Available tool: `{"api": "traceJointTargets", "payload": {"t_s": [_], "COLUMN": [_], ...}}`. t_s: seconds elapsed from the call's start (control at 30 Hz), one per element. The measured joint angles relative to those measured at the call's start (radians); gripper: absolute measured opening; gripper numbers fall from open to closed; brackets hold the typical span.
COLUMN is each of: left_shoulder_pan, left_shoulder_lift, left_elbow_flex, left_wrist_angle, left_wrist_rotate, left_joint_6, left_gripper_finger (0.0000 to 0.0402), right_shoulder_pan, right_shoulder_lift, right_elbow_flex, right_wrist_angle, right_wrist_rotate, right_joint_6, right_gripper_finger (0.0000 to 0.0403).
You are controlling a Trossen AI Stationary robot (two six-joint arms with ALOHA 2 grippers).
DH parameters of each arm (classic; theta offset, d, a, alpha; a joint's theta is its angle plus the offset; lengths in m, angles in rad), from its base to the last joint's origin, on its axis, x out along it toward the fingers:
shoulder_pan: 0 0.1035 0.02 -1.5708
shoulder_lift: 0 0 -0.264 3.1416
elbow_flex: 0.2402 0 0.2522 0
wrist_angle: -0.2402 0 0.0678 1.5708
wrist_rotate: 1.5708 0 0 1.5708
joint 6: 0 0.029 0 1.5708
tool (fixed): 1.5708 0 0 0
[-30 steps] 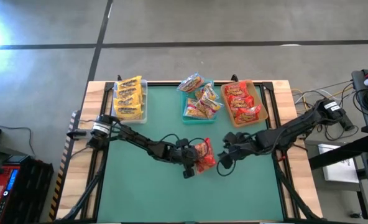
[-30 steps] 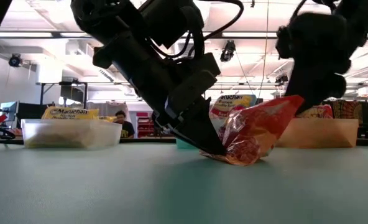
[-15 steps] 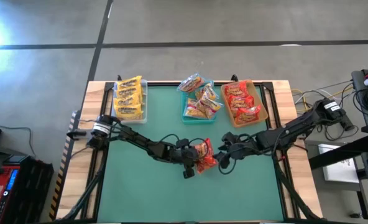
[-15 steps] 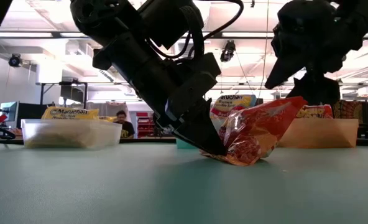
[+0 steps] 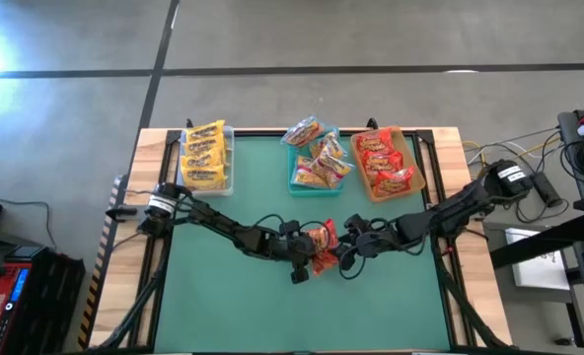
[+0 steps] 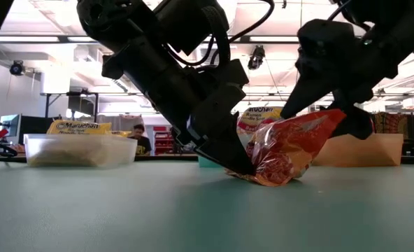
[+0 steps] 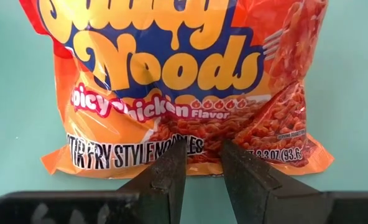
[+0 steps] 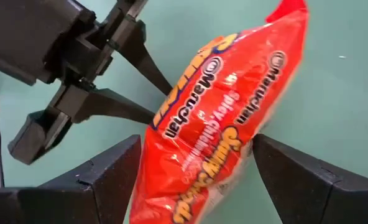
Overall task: Sort Maruchan noodles
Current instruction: Put the orange noodle pack into the orange bin
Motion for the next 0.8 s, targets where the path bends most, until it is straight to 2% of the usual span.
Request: {"api": "traceJointTargets", "payload": {"t_s": [0.2, 0.6, 0.8], "left_shoulder_pan": [0.000, 0.000, 0.000], "left_shoulder_lift": [0.000, 0.000, 0.001], "left_elbow_flex": [-0.002, -0.002, -0.002], "left_wrist_angle": [0.007, 0.023, 0.027], "left_wrist_rotate": [-0.001, -0.006, -0.010], "left_joint_6": [0.001, 0.015, 0.015], "left_gripper_finger": [0.0087, 0.0087, 0.0087], "right_shoulder_pan": [0.000, 0.000, 0.000], "right_shoulder_lift": [0.061, 0.149, 0.145], "right_elbow_flex": [0.001, 0.001, 0.001], "right_wrist_angle": [0.103, 0.178, 0.177], "right_wrist_rotate": [0.005, 0.033, 0.030], "right_joint_6": [-0.009, -0.010, -0.023], "right_gripper_finger": [0.0299, 0.0296, 0.0272]}}
